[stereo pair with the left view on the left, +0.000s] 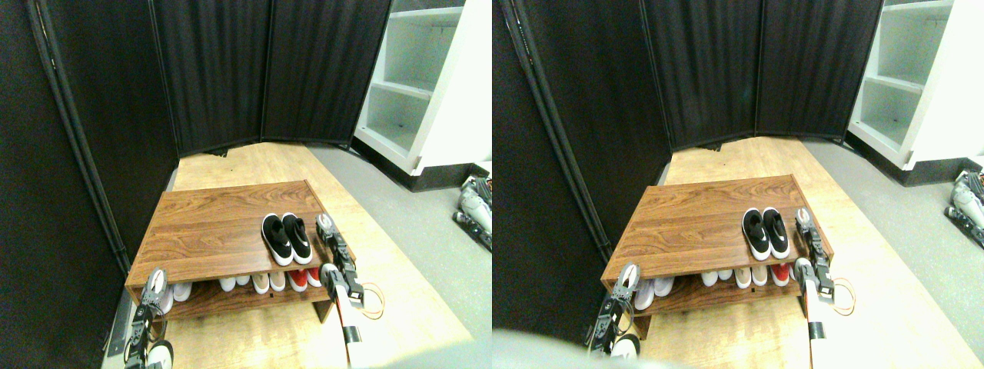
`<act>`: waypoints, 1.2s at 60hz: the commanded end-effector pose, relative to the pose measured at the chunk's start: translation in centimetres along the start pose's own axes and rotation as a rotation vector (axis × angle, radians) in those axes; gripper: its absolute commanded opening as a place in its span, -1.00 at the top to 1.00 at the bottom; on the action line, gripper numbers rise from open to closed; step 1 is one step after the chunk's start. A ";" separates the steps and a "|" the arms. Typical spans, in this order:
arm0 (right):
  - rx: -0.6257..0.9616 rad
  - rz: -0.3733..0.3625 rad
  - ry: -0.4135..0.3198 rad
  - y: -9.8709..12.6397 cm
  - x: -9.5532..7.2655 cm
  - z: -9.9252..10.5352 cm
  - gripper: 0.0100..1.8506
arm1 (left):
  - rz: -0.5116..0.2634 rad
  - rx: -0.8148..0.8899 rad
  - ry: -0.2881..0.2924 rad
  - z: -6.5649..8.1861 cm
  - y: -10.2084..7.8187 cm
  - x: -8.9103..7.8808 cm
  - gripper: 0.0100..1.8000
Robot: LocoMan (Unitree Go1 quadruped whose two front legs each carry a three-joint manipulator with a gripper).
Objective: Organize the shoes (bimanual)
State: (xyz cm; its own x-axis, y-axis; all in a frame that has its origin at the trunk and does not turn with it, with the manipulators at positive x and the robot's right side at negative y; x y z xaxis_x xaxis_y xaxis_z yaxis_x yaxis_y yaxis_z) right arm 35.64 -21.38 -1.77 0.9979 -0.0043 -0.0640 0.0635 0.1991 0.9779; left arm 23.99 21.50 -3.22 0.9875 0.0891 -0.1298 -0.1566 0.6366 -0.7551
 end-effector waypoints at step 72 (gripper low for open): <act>0.121 0.030 0.184 -1.7 -12.1 -3.8 0.88 | 0.006 -0.081 -0.018 0.4 0.7 -0.1 1.00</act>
State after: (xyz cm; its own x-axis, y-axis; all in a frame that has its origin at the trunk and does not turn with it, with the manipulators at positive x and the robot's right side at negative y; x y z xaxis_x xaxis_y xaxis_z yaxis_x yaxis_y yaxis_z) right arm 23.10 -18.24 -4.27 0.9785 0.1802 -0.1003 0.0883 0.0734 0.9934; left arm 23.62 22.17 -4.08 0.9786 0.1129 -0.1721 -0.2057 0.5623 -0.8009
